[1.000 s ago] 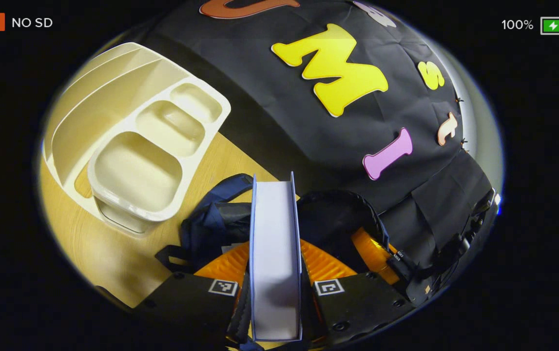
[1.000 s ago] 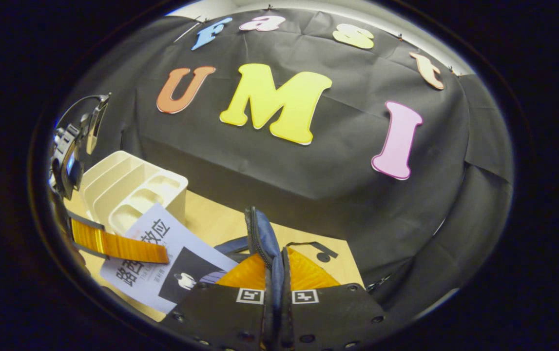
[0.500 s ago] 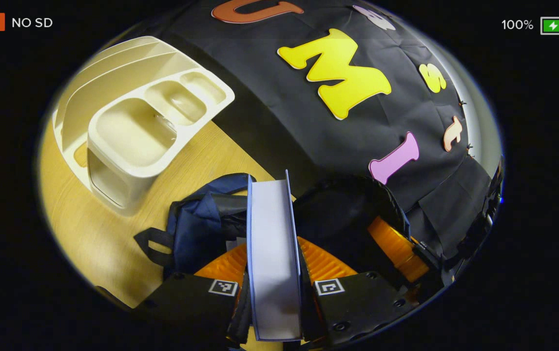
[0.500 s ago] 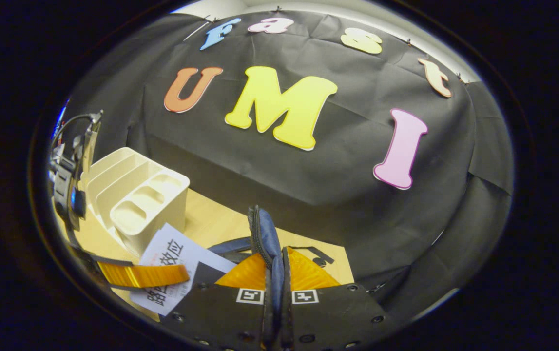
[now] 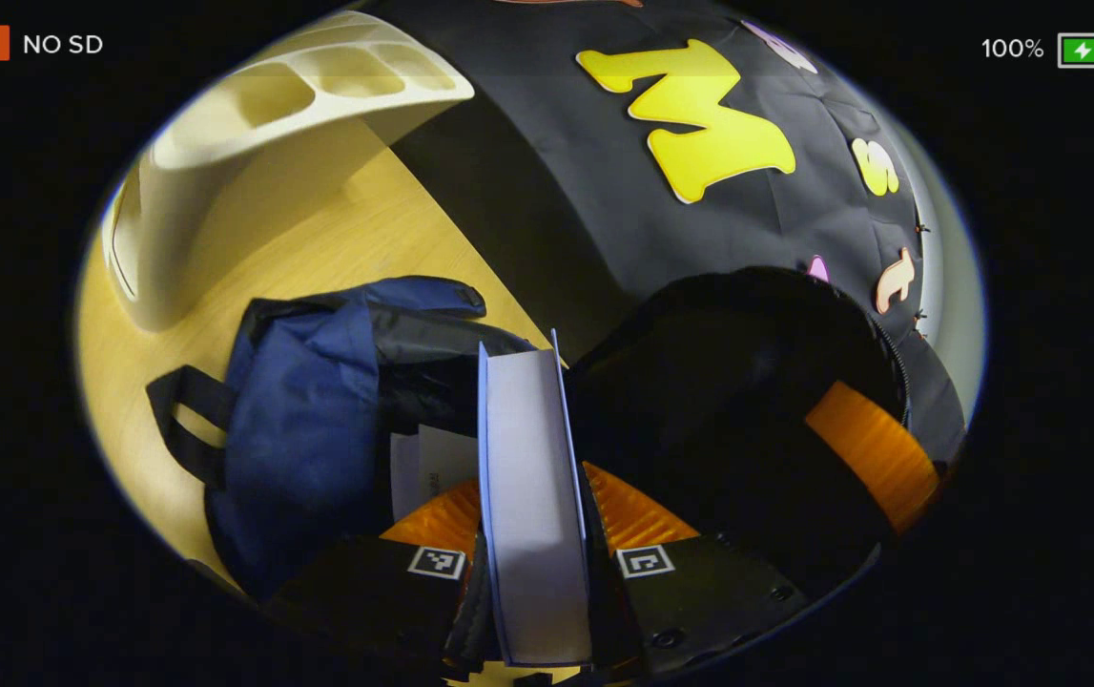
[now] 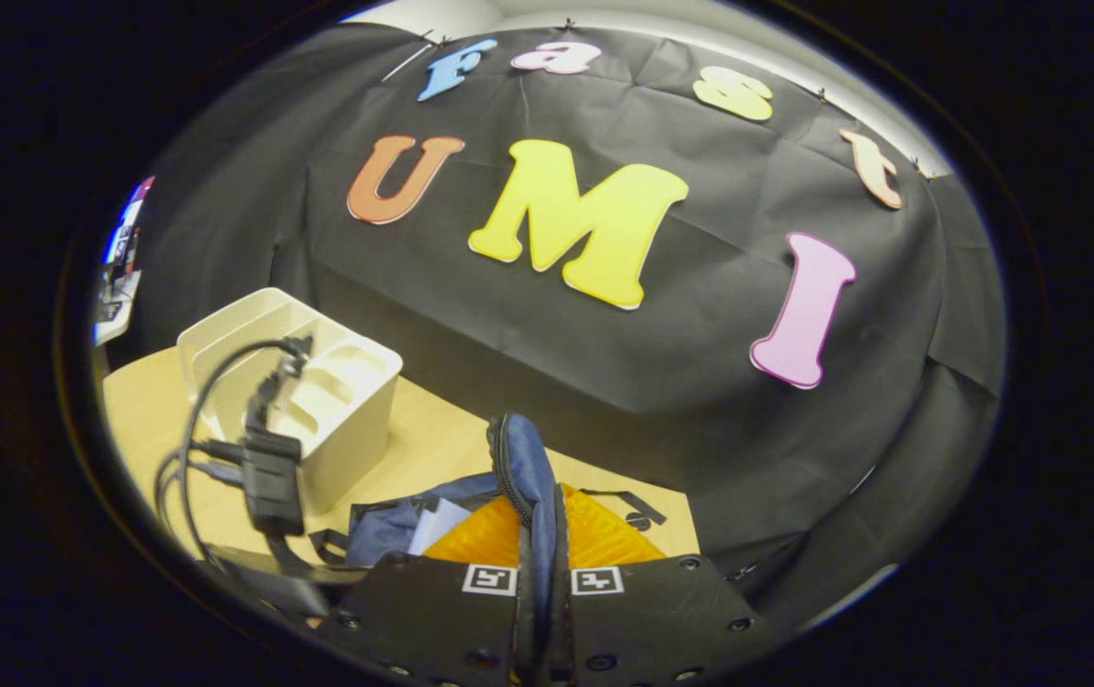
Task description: Open the schoolbag, grab two books from the bookshelf and put them into the schoolbag.
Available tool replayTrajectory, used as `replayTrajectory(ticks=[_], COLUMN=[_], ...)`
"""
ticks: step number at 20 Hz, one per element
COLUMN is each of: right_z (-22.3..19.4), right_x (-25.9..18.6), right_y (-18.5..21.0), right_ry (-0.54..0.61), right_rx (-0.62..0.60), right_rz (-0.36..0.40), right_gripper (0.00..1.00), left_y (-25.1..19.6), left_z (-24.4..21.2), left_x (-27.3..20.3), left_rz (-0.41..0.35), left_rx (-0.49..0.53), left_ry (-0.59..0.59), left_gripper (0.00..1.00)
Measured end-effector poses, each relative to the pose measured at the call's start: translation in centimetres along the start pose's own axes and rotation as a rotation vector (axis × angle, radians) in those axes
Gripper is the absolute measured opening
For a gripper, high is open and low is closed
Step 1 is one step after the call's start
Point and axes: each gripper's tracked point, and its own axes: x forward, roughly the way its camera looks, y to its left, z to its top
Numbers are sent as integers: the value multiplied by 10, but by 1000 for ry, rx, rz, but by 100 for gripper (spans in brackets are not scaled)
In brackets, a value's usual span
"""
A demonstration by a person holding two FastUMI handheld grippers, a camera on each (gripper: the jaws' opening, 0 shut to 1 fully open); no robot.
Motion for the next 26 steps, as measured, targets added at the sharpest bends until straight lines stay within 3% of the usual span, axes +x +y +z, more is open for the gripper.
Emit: replayTrajectory(ticks=[2,3,5,6,11,16,17,18,20,21,23,26], right_z=[2,1,2,3,-2,-8,-10,-12,-19,-23,-25,-27], right_x=[1,1,4,6,18,17,17,17,17,19,20,19], right_y=[5,8,9,7,4,-3,-7,-9,-12,-11,-13,-13], right_ry=[-2,-3,-10,-16,-12,-21,-21,-18,-8,-1,4,4], right_rx=[-26,-32,-35,-41,-18,-1,8,19,24,26,38,58], right_rz=[1,4,4,-7,4,-2,-8,-9,-10,-7,-6,-4], right_gripper=[6,6,6,6,6,6,6,6,6,6,6,6], left_y=[-3,-3,-2,1,14,15,17,17,22,24,29,40], left_z=[-13,-17,-28,-28,-30,-37,-38,-35,-31,-29,-22,-18], left_x=[14,20,33,37,47,39,35,31,21,16,7,-3], left_rz=[-31,-48,-82,-94,-100,-74,-76,-77,-69,-68,-44,-10], left_rx=[-25,-40,-69,-81,-144,-38,-17,-6,10,20,55,104], left_ry=[18,23,30,20,46,102,112,110,115,115,99,88], left_gripper=[48,43,48,44,50,61,69,63,64,58,73,78])
